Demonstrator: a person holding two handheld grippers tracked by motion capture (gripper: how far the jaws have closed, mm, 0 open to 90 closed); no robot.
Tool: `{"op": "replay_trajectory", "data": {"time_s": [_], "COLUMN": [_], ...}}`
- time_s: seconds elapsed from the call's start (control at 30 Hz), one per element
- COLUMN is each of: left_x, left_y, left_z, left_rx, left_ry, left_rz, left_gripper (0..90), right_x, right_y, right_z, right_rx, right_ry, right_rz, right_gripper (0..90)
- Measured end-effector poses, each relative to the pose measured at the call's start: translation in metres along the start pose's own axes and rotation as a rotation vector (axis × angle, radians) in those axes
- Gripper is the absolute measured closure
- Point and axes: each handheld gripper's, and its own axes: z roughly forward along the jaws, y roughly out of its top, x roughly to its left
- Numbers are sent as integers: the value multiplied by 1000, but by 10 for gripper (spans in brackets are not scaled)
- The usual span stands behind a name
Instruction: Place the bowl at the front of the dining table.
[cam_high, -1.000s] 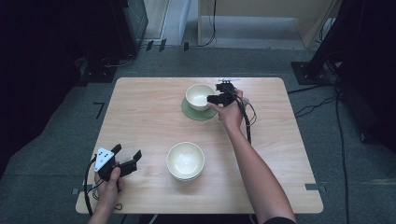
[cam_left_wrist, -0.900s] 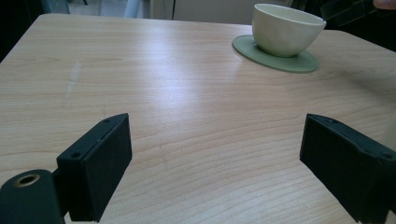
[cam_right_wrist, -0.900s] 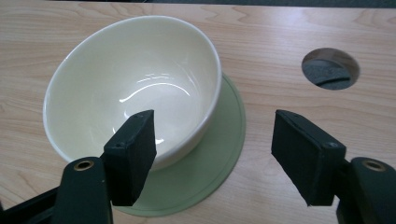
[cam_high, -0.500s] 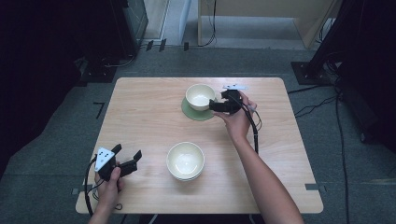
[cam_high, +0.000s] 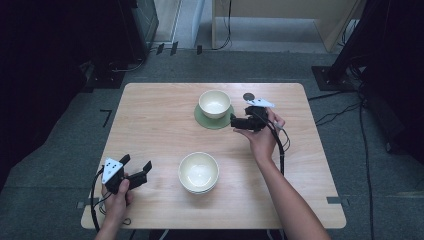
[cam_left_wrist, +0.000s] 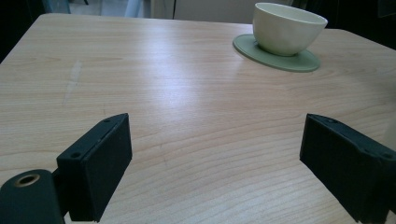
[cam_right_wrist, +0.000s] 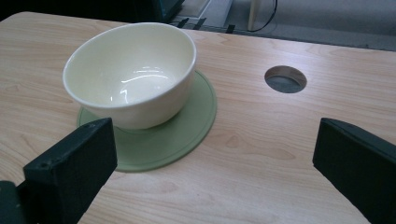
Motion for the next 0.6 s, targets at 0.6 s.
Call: {"op": "replay_trajectory", "data": {"time_s": [0.6], "left_x": [-1], "left_y": [0], "left_z": [0], "left_rx": [3], "left_ry": [4], "left_rz": [4], "left_gripper": [89], "right_x": [-23], "right_y": [-30], "right_z": [-36], "right_rx": [-11], "right_ry": [-64], "right_rz": [-16], "right_gripper": [0]}}
